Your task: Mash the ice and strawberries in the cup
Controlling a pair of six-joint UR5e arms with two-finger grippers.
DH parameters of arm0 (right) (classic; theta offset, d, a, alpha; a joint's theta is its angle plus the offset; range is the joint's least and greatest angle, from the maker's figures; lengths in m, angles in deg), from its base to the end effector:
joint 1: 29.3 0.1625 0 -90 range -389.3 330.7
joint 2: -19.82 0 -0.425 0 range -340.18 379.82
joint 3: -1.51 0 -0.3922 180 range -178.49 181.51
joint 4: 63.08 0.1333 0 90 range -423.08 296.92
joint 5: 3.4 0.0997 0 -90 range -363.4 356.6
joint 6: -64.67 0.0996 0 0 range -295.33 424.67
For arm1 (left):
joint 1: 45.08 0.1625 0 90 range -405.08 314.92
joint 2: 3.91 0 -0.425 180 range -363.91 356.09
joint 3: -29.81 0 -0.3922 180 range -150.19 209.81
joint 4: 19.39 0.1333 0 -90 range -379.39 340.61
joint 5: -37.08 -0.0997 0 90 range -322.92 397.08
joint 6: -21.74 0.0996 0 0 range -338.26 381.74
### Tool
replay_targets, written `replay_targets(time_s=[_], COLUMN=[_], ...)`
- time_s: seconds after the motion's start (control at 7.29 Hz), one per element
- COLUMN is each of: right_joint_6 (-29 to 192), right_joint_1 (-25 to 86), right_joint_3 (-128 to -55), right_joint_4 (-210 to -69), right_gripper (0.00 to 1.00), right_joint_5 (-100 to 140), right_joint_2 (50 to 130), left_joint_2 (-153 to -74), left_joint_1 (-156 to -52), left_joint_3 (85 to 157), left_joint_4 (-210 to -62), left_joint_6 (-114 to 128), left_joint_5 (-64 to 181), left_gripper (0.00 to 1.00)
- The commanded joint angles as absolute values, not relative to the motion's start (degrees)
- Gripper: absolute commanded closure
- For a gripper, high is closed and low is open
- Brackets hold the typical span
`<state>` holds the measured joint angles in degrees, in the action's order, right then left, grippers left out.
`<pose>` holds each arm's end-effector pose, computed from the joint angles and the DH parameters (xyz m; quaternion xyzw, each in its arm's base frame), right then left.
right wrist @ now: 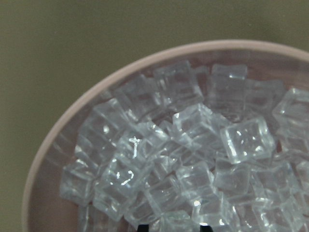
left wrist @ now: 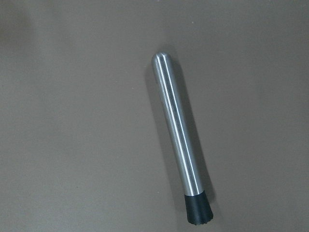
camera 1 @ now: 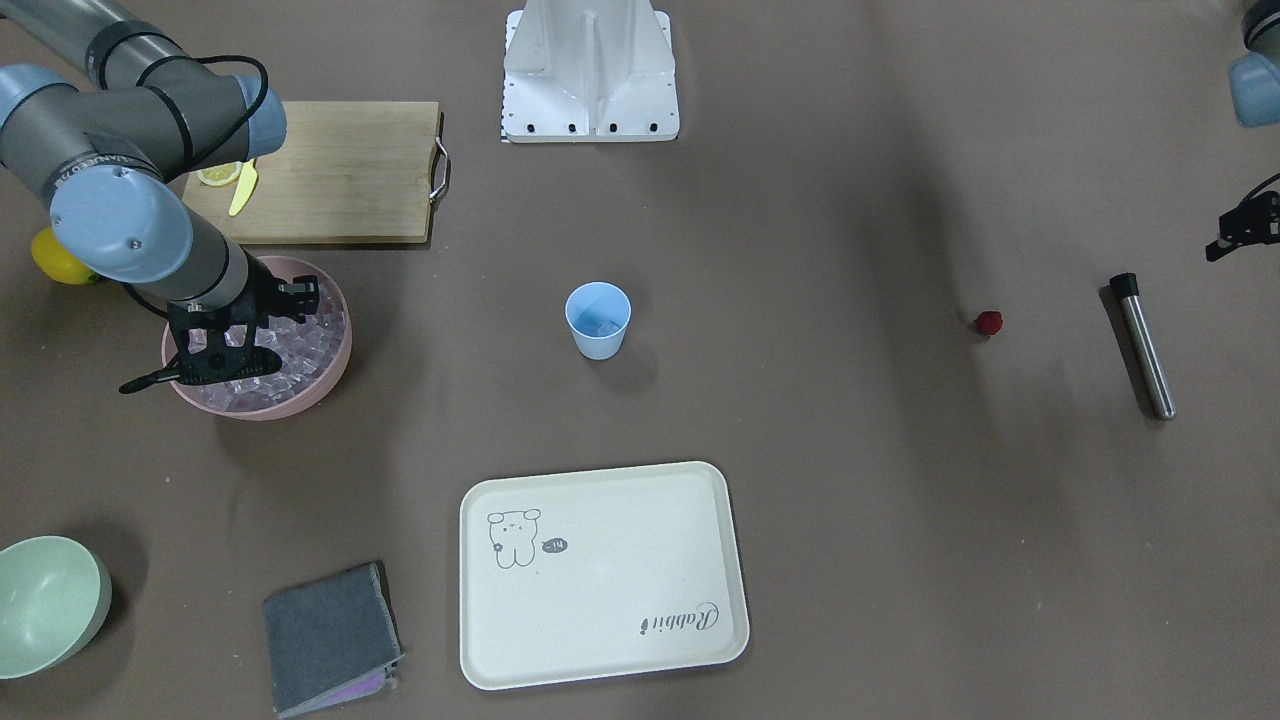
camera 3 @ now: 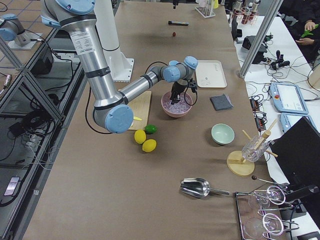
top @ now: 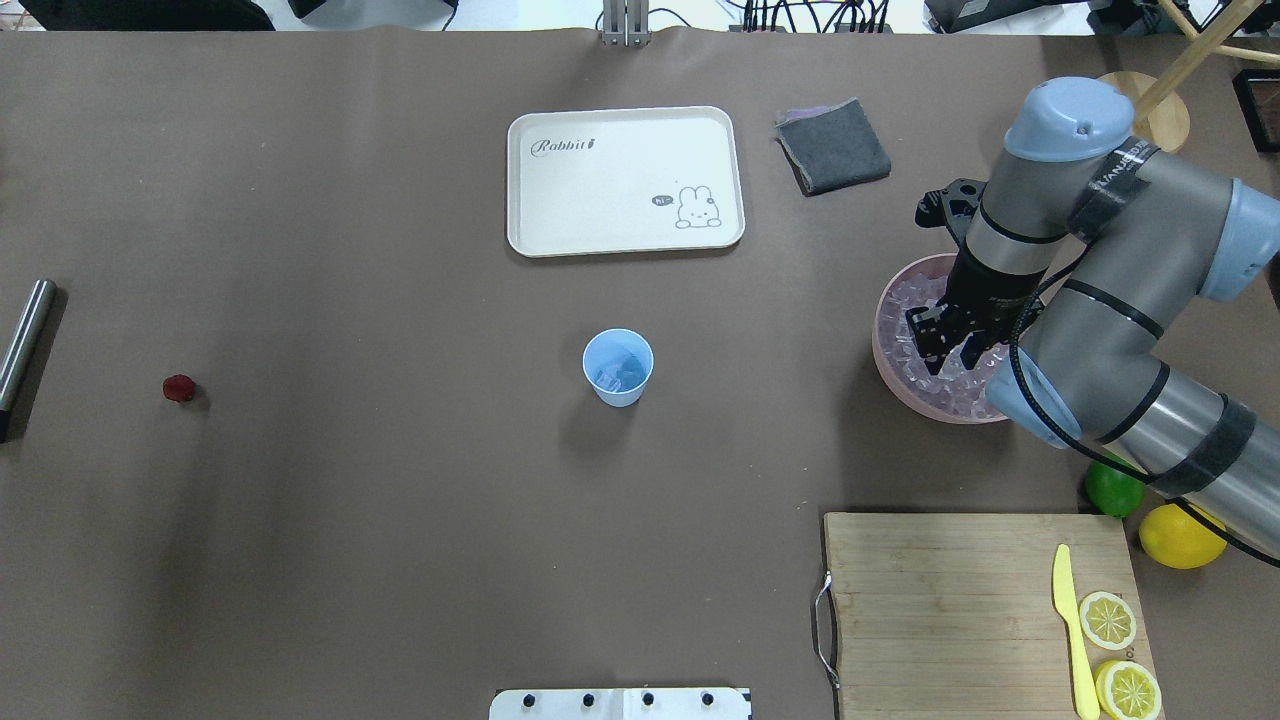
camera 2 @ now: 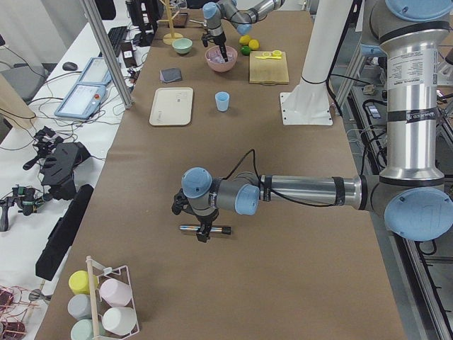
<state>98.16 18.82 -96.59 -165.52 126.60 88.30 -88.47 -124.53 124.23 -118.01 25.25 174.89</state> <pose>-0.3587 -0.5039 0.4075 -0.0957 -0.3534 -0.1189 0.9229 0.0256 -0.4626 0.6457 0.0356 0.4073 0.1383 0.9021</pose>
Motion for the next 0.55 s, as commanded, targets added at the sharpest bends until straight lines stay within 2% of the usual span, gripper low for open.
replay_targets(time_s=[0.0,0.41], right_joint_6=[98.07,98.07], right_joint_1=[19.21,19.21], right_joint_3=[-95.61,-95.69], right_joint_4=[-165.56,-165.56], right_gripper=[0.54,0.61], right_joint_5=[126.68,127.29], right_joint_2=[87.94,88.28], left_joint_2=[-88.47,-88.73], left_joint_1=[-124.45,-124.54], left_joint_3=[124.21,124.38], left_joint_4=[-118.01,-117.92], left_joint_6=[25.25,25.25], left_joint_5=[174.89,174.89], left_gripper=[0.02,0.02])
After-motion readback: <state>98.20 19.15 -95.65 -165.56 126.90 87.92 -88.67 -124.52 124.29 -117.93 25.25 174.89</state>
